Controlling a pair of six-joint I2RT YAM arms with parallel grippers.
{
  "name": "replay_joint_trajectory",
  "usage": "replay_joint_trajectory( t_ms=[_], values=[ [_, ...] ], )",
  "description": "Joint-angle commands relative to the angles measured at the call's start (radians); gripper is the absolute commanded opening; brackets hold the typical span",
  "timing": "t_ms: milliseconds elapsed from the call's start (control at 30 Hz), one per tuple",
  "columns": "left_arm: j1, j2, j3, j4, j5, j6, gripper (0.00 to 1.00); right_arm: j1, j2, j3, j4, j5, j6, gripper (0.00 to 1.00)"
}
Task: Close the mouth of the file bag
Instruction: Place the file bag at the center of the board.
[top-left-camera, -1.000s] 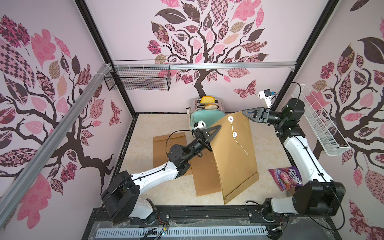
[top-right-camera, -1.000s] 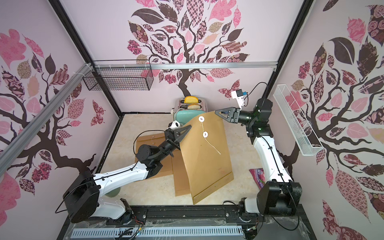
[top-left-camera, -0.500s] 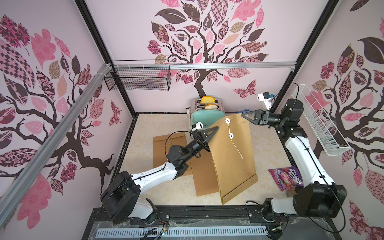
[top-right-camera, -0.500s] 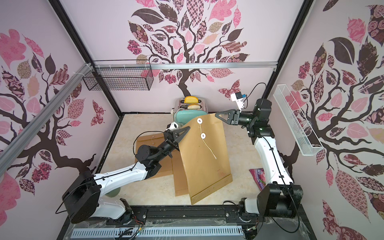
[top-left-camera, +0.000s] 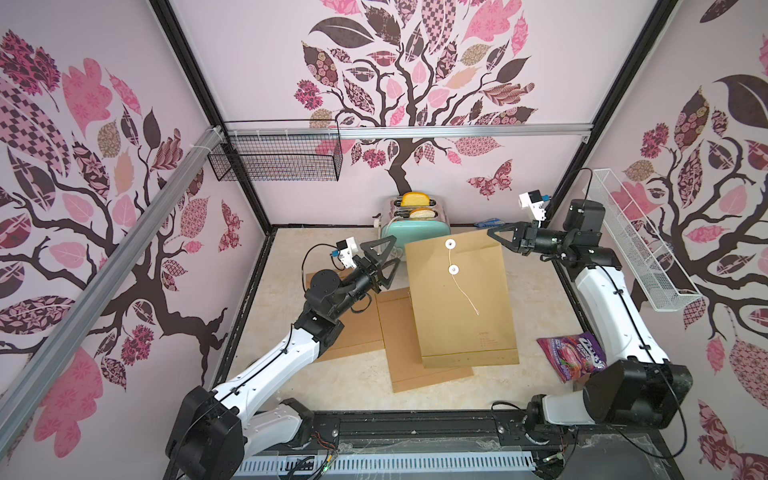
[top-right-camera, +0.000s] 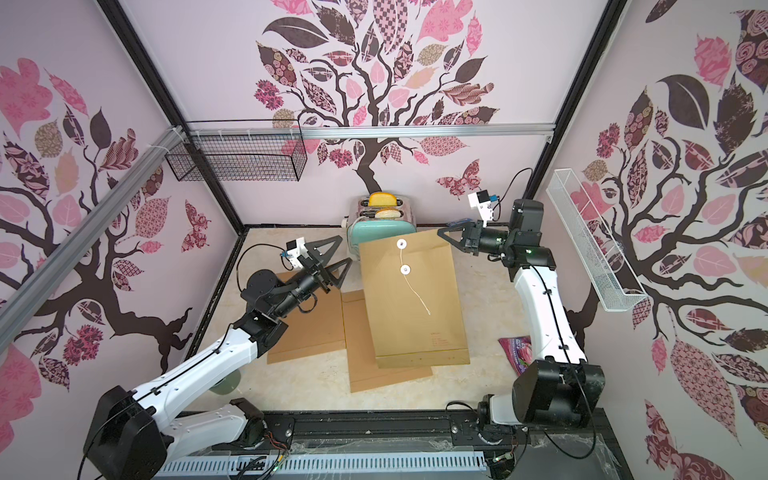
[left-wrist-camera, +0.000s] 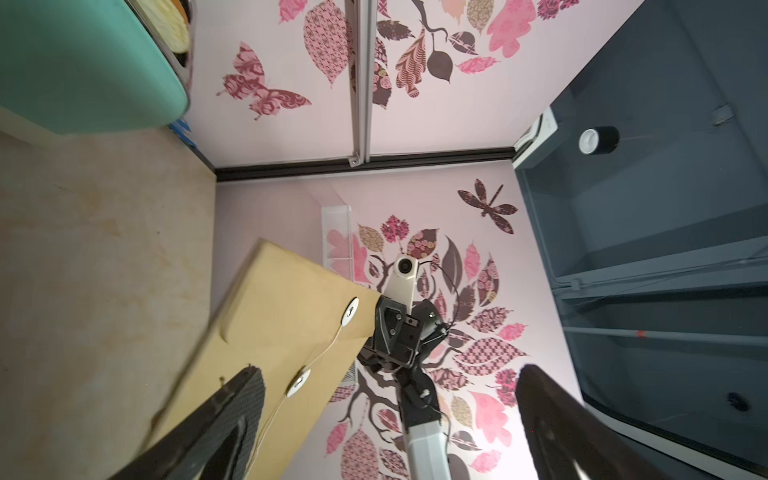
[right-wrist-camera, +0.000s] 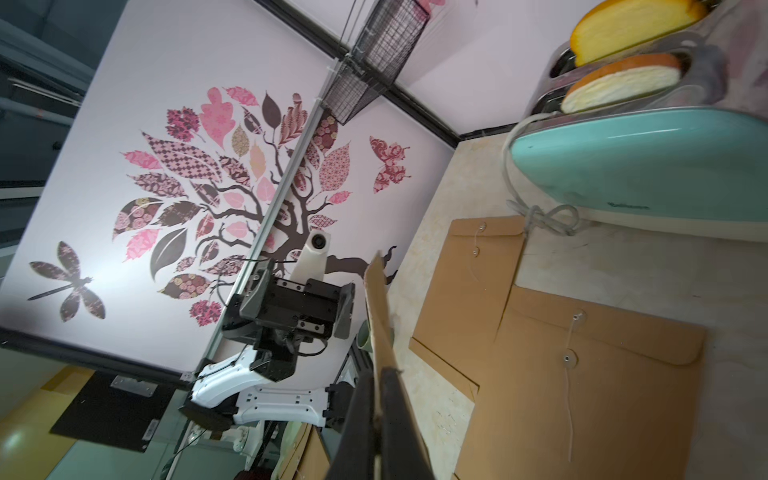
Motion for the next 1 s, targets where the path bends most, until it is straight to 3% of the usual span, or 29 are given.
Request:
replay_joint_trajectory(
  t_ms=[0, 133, 300, 500, 633, 833, 967],
  values=[
    [0.003, 0.019, 0.047, -0.137, 0.009, 0.191, 0.98, -0.036, 0.046, 0.082, -0.264, 0.116, -0.171, 0.00],
    [0.000, 0.055, 0.085, -0.158, 0.050, 0.265, 0.98, -0.116, 0.096, 0.117, -0.397, 0.193, -0.256, 0.00],
    [0.000, 0.075, 0.088, -0.151, 0.053, 0.287, 0.98, -0.129, 0.187, 0.203, -0.574, 0.447, -0.417, 0.00],
    [0.004, 0.101, 0.090, -0.131, 0.080, 0.299, 0.98, -0.129, 0.371, 0.322, -0.665, 0.552, -0.484, 0.00],
    [0.009, 0.098, 0.072, -0.123, 0.092, 0.313, 0.98, -0.134, 0.518, 0.488, -0.794, 0.657, -0.575, 0.00],
    [0.029, 0.086, 0.064, -0.137, 0.114, 0.338, 0.98, -0.135, 0.637, 0.648, -0.859, 0.682, -0.576, 0.00],
    [0.059, 0.087, 0.044, -0.116, 0.135, 0.324, 0.98, -0.137, 0.646, 0.638, -0.779, 0.749, -0.586, 0.00]
  ],
)
